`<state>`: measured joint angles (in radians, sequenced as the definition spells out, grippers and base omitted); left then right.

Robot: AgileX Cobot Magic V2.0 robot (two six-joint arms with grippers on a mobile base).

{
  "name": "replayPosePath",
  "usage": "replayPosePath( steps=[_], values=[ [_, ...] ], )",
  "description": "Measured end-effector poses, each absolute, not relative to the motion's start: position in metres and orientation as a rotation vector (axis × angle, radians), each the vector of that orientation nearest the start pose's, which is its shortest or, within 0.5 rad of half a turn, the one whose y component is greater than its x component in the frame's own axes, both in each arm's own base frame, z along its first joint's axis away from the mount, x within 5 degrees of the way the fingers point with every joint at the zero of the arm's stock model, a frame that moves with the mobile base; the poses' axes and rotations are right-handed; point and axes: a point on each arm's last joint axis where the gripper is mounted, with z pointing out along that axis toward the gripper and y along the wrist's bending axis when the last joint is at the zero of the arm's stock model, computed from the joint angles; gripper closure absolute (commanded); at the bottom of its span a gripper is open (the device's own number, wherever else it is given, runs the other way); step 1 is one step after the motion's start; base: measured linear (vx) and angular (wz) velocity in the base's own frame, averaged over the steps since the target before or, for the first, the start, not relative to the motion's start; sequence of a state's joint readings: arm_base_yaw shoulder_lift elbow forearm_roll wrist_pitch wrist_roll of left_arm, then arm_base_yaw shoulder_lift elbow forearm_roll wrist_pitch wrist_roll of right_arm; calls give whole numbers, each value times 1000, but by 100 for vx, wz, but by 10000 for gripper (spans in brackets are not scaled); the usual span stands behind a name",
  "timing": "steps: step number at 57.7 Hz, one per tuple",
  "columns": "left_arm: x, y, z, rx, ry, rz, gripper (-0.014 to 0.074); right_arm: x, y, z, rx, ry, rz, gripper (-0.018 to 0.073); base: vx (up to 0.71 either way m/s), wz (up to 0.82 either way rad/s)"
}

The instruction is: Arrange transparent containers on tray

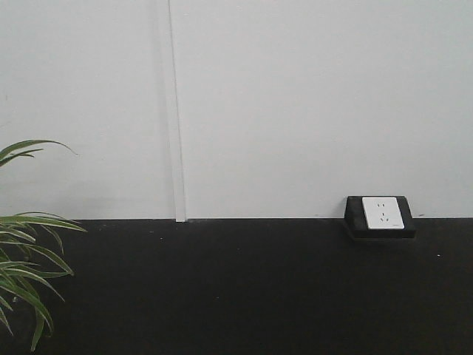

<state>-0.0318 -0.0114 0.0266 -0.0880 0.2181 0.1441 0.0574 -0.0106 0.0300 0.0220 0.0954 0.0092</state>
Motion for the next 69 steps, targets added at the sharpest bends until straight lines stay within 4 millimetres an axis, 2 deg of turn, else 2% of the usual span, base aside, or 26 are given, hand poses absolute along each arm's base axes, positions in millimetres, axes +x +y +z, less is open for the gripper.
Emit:
replayPosePath(
  steps=[59,69],
  values=[
    [56,-4,185,91,1713,3,594,57,3,195,-23,1599,70,571,0,0],
    [56,-3,189,87,1676,6,594,57,3,199,-21,1555,71,571,0,0]
  ],
)
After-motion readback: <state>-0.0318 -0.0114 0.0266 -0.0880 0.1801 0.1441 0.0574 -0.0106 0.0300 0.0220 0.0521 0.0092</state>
